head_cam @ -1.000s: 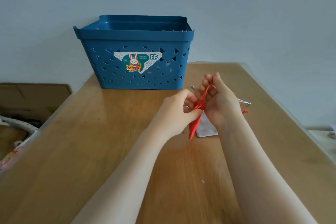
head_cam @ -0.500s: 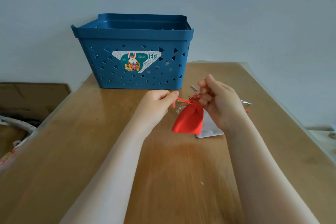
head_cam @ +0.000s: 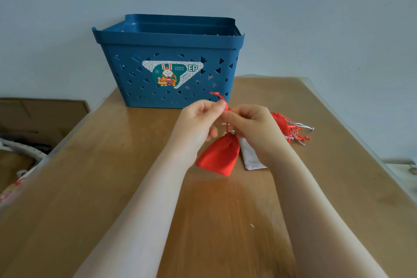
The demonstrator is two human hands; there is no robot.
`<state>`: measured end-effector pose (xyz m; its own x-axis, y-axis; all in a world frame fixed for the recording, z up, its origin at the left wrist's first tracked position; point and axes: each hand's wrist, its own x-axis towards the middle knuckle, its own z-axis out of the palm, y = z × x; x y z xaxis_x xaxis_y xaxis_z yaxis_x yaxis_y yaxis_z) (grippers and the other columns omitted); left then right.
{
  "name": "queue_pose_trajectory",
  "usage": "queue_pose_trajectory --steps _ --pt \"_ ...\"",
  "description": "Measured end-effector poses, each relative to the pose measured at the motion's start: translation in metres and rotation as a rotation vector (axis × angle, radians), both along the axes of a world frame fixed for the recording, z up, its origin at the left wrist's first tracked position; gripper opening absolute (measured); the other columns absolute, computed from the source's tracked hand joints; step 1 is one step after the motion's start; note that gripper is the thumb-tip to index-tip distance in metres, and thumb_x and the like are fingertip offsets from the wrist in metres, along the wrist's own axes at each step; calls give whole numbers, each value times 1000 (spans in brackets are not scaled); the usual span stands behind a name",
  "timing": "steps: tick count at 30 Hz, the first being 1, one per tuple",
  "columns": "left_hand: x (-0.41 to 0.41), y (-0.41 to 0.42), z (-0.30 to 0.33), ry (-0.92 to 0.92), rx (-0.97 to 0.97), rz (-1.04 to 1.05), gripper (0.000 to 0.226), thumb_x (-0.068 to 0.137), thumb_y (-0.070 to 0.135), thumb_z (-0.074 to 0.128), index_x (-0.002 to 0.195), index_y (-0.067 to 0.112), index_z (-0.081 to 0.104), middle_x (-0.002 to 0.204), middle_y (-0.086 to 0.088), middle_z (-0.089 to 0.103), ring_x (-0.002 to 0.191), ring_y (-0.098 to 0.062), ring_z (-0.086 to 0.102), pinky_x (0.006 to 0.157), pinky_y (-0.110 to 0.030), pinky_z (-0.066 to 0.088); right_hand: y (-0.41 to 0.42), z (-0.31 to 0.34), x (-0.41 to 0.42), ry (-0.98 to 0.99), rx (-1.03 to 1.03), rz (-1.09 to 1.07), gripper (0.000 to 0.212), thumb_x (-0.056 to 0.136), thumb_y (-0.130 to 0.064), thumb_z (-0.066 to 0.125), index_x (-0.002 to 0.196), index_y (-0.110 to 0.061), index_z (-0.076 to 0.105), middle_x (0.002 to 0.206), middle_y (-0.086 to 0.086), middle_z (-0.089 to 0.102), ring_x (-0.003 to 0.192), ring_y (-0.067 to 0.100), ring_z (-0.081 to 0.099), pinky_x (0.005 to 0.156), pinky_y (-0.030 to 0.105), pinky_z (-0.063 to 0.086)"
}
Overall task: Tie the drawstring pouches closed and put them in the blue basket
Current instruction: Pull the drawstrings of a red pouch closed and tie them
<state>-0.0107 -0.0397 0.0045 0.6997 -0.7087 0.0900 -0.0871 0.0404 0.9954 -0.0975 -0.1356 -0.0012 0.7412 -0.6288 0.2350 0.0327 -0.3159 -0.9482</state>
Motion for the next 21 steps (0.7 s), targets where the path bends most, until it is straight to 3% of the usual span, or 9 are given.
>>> queue_pose_trajectory --steps 3,5,8,10,14,18,21 --pt "-4 -2 -4 -58 39 -110 7 90 20 62 92 14 62 54 12 57 41 -6 42 42 -16 34 -4 1 -1 -73 171 -37 22 91 -15 58 76 -1 66 47 -6 46 46 5 38 49 16 35" --pt "-5 -3 -7 -125 97 -142 2 89 17 62 88 16 63 51 7 56 42 -8 45 43 -18 35 -6 2 -1 -109 223 -14 20 91 -16 58 74 -10 67 50 -4 48 49 7 40 52 18 37" --pt "-6 -5 -10 -173 123 -114 16 92 20 59 77 18 64 53 -4 51 44 -11 44 46 -21 33 -7 4 -2 -130 263 11 20 91 -17 58 74 -13 68 55 2 45 51 9 39 55 22 36" --pt "-7 -6 -10 -129 109 -95 20 93 22 56 76 16 64 53 0 51 43 -9 43 46 -20 32 -6 4 -2 -164 322 14 20 91 -16 57 75 -11 67 56 2 45 48 8 40 54 21 36" --pt "-6 -6 -8 164 120 -117 23 95 25 53 76 15 64 76 1 61 41 -6 40 46 -18 30 -7 4 -2 -194 446 0 22 94 -12 51 77 -6 63 52 -3 50 42 5 46 52 18 37" --pt "-6 -8 -6 661 -48 -184 23 97 16 46 79 7 57 68 1 59 35 -1 38 29 -10 17 -12 1 -2 -178 490 -17 24 94 -16 52 75 -9 66 59 -4 49 50 9 45 56 20 40" --pt "-2 -10 -8 951 -235 -213 23 99 19 41 79 11 50 67 1 51 33 -1 40 27 -9 20 -16 -1 -2 -193 561 -45 24 95 -16 51 77 -8 65 64 -2 49 55 9 44 58 22 44"
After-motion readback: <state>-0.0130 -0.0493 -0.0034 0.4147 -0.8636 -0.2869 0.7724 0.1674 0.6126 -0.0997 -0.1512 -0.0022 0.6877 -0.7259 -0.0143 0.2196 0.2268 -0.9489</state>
